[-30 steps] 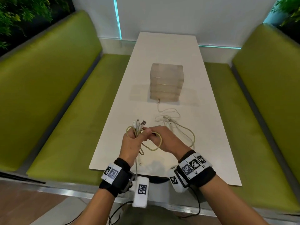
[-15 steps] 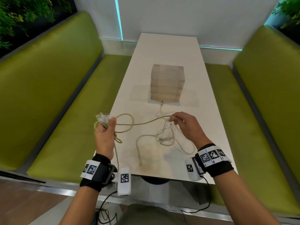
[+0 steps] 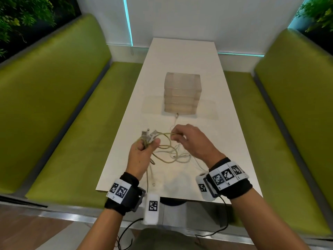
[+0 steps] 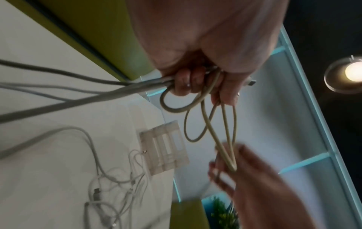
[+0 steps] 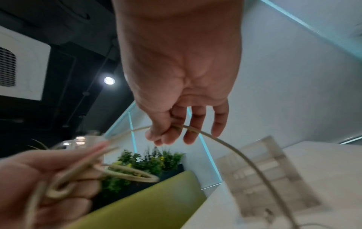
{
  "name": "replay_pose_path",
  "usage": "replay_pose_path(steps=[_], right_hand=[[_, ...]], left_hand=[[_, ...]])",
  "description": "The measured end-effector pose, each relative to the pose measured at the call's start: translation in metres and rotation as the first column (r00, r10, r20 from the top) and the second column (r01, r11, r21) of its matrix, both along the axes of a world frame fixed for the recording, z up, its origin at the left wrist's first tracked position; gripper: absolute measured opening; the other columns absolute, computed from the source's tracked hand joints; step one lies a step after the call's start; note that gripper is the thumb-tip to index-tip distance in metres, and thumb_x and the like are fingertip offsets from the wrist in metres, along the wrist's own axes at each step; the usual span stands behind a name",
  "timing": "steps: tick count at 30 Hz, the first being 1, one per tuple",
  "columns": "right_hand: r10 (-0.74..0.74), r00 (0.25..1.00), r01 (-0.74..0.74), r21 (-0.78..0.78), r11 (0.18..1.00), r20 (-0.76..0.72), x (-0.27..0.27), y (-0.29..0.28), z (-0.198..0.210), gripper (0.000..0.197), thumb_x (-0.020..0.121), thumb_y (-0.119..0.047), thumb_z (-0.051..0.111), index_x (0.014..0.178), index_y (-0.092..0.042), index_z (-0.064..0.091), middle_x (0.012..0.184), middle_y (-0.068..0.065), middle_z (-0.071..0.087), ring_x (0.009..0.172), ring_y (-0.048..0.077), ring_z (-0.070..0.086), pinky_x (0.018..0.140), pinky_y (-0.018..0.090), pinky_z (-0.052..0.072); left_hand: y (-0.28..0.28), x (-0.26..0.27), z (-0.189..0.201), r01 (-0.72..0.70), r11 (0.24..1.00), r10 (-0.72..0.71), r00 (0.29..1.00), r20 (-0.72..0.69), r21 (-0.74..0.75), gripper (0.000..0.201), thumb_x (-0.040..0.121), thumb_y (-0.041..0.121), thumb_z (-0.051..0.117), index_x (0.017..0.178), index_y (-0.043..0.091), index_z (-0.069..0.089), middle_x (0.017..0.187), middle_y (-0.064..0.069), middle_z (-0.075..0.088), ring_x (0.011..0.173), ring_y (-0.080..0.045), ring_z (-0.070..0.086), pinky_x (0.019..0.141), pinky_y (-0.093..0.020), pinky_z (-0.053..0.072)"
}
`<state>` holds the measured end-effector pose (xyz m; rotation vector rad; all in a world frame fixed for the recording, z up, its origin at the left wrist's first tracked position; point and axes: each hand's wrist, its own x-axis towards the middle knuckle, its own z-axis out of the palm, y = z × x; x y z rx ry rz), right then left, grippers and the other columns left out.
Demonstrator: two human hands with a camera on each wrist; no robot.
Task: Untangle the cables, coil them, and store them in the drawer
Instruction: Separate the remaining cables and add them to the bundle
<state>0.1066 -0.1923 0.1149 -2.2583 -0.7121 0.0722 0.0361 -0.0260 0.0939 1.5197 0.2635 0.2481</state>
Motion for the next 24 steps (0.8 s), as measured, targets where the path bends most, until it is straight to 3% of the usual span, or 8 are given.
replay_pose_path(steps=[3,6,10,14,18,20,21,24], right_hand=[[-0.205,0.971,0.221,-0.138,0.965,0.119,0.025,-0.029,-0.003,0.015,0.092,-0.024,0.057,0.091,-0.017,0.071,0.09,-0.001,0.071,0.096,0.026,0.052,0.085,0.039,0.039],[-0.291,0.94,0.323,-0.193,0.926,0.176,0.04,-0.044,-0.004,0.016,0.092,-0.028,0.057,0.093,-0.02,0.071,0.095,-0.005,0.068,0.104,0.024,0.046,0.084,0.035,0.028],[-0.182,0.98,0.186,0.037,0.982,-0.082,0.026,-0.032,0.011,0.011,0.092,-0.019,0.058,0.089,-0.015,0.068,0.083,0.0,0.068,0.087,0.025,0.061,0.077,0.033,0.044],[0.111,0.924,-0.142,-0.059,0.988,-0.366,-0.008,-0.016,0.013,0.008,0.091,-0.018,0.061,0.092,-0.015,0.068,0.081,0.0,0.071,0.079,0.015,0.066,0.077,0.027,0.051],[0.161,0.813,-0.019,0.25,0.968,-0.56,-0.033,-0.009,-0.005,0.037,0.091,-0.008,0.059,0.123,-0.024,0.051,0.079,0.009,0.071,0.066,0.015,0.063,0.066,0.024,0.051],[0.183,0.762,0.003,0.286,0.958,-0.622,-0.037,-0.009,-0.012,0.054,0.09,-0.007,0.061,0.136,-0.028,0.041,0.079,0.011,0.071,0.063,0.017,0.063,0.065,0.026,0.052],[0.207,0.736,-0.024,0.281,0.959,-0.645,-0.038,-0.009,-0.014,0.053,0.089,-0.006,0.061,0.136,-0.026,0.043,0.078,0.01,0.07,0.061,0.018,0.063,0.064,0.027,0.052],[0.267,0.689,-0.114,0.262,0.958,-0.673,-0.041,-0.009,-0.021,0.021,0.088,-0.007,0.061,0.108,-0.012,0.065,0.078,0.008,0.069,0.065,0.019,0.061,0.065,0.027,0.05]], left_hand=[[0.03,0.003,-0.005,-0.174,0.983,0.176,0.984,0.038,-0.051,0.017,0.088,0.013,0.064,0.074,0.01,0.055,0.059,0.005,0.047,0.051,-0.006,0.037,0.051,-0.02,0.034],[0.044,0.004,-0.011,-0.199,0.98,0.2,0.978,0.06,-0.024,0.024,0.088,0.02,0.066,0.075,0.003,0.053,0.066,-0.004,0.044,0.055,-0.008,0.037,0.054,-0.025,0.034],[0.035,0.002,-0.01,-0.164,0.986,0.163,0.983,0.083,0.011,0.033,0.09,0.021,0.063,0.079,-0.007,0.052,0.067,-0.008,0.04,0.053,-0.011,0.034,0.051,-0.026,0.033],[0.027,-0.001,-0.009,0.042,0.999,-0.042,0.999,0.012,0.01,0.031,0.085,0.02,0.068,0.072,-0.001,0.049,0.057,0.0,0.033,0.049,-0.011,0.029,0.047,-0.024,0.029],[0.024,-0.008,-0.015,0.243,0.97,-0.242,0.965,-0.104,-0.012,0.044,0.071,0.023,0.075,0.062,-0.007,0.043,0.055,-0.006,0.028,0.047,-0.015,0.027,0.048,-0.031,0.021],[0.022,-0.012,-0.014,0.399,0.917,-0.396,0.907,-0.144,-0.004,0.033,0.068,0.023,0.074,0.054,0.006,0.05,0.05,-0.004,0.03,0.045,-0.014,0.027,0.048,-0.031,0.019],[0.018,-0.014,-0.011,0.481,0.877,-0.477,0.867,-0.145,-0.008,0.026,0.071,0.018,0.073,0.054,0.011,0.055,0.047,0.001,0.035,0.042,-0.011,0.029,0.046,-0.025,0.02],[0.005,-0.018,-0.004,0.643,0.766,-0.637,0.759,-0.136,-0.005,0.016,0.084,-0.012,0.058,0.073,0.0,0.063,0.049,0.007,0.059,0.042,0.002,0.047,0.047,-0.008,0.034]])
